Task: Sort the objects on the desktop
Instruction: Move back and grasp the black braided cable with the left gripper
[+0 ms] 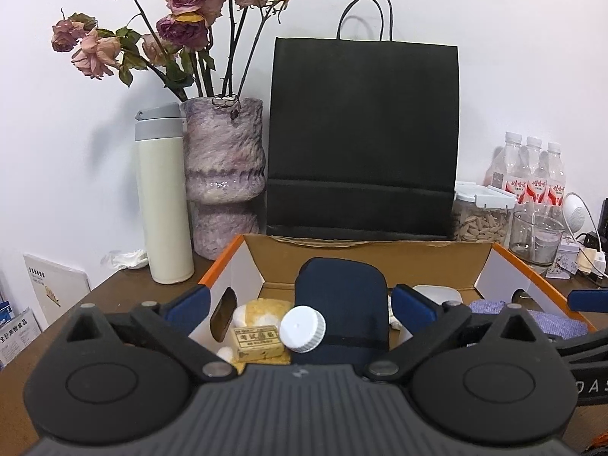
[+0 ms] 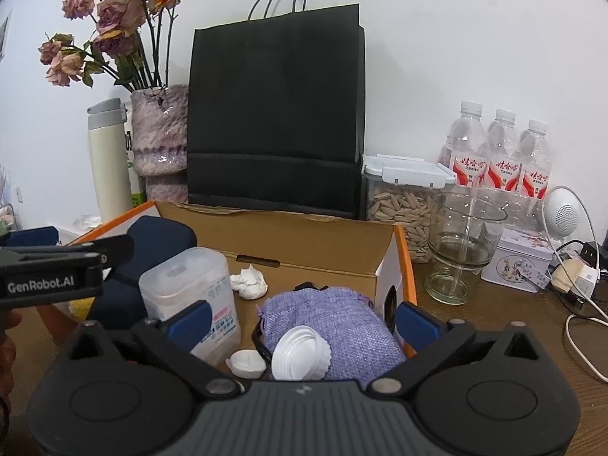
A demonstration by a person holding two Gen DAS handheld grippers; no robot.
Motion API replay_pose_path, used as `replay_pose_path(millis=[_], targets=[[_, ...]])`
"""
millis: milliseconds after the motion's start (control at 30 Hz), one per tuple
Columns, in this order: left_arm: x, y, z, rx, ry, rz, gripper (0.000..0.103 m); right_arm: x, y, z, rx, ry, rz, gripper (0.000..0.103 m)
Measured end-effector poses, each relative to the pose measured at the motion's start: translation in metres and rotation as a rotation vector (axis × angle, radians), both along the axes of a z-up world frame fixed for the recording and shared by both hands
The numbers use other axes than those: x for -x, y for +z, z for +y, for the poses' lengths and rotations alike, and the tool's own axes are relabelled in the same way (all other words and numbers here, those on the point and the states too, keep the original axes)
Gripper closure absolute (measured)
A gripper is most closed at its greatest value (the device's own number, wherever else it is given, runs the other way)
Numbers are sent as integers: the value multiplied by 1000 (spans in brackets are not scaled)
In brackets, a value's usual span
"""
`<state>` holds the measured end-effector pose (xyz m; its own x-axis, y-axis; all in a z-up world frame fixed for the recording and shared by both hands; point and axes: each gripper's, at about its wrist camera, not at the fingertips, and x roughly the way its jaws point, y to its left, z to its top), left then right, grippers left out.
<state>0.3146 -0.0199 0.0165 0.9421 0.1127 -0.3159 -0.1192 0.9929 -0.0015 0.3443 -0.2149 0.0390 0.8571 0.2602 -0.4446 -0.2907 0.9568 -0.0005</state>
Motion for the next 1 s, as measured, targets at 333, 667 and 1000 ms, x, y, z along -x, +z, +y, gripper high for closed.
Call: replay_pose_path(millis=[333,667,1000], targets=[[20,1,5,20,25,-16,0,18,10,-14,-11,-15,-25,0],[56,-2,5,32,38,6,0,56,2,-53,4,-52,22,0],[88,-12,-3,46,20,89,0,97,-14,-68,47,-62,71,0]])
